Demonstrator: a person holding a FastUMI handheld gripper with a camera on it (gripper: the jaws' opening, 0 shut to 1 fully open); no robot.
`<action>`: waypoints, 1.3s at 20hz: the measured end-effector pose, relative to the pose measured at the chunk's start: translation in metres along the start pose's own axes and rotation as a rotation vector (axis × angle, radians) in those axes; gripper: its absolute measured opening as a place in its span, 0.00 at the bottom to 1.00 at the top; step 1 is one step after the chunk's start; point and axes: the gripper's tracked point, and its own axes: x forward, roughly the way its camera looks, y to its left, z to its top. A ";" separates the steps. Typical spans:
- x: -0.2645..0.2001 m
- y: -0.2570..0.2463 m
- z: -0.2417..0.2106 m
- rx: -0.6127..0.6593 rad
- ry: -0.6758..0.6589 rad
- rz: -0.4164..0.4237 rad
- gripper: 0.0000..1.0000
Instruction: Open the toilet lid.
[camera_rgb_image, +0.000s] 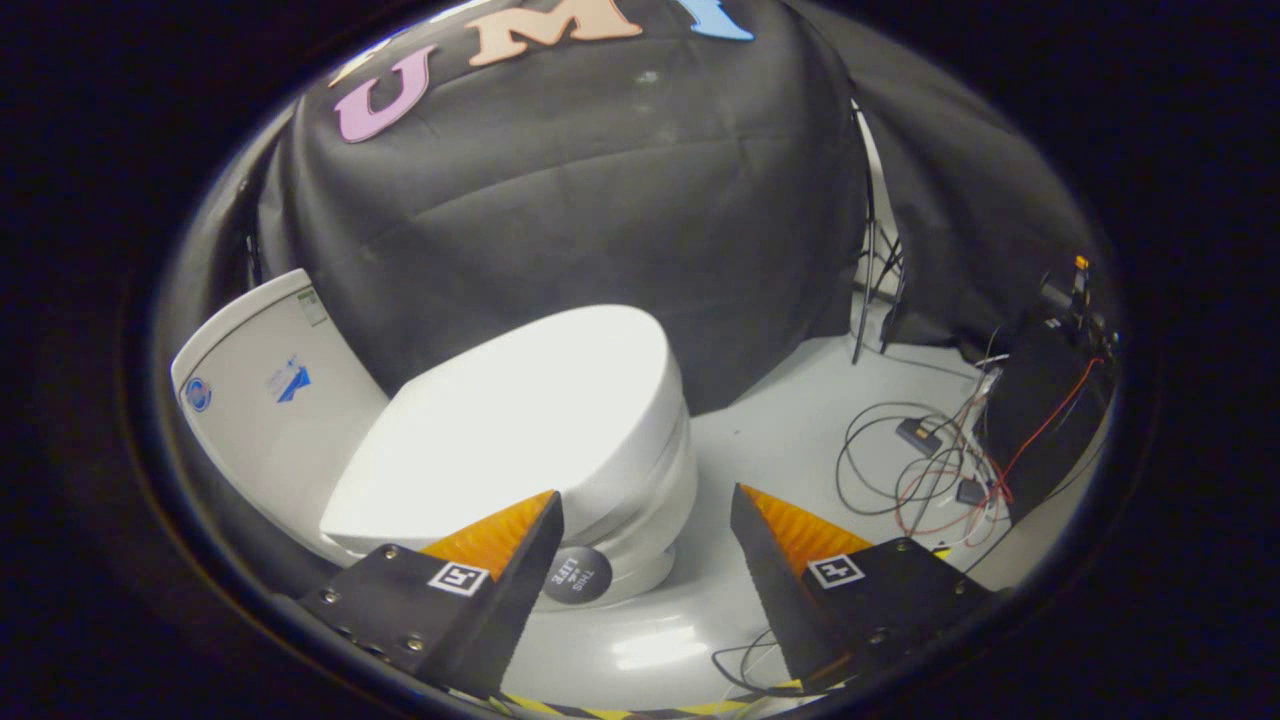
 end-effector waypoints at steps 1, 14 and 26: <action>0.001 0.005 -0.004 0.011 0.016 0.013 1.00; 0.008 0.014 -0.035 0.439 0.175 0.140 0.96; 0.014 0.033 -0.042 0.744 0.204 0.224 0.04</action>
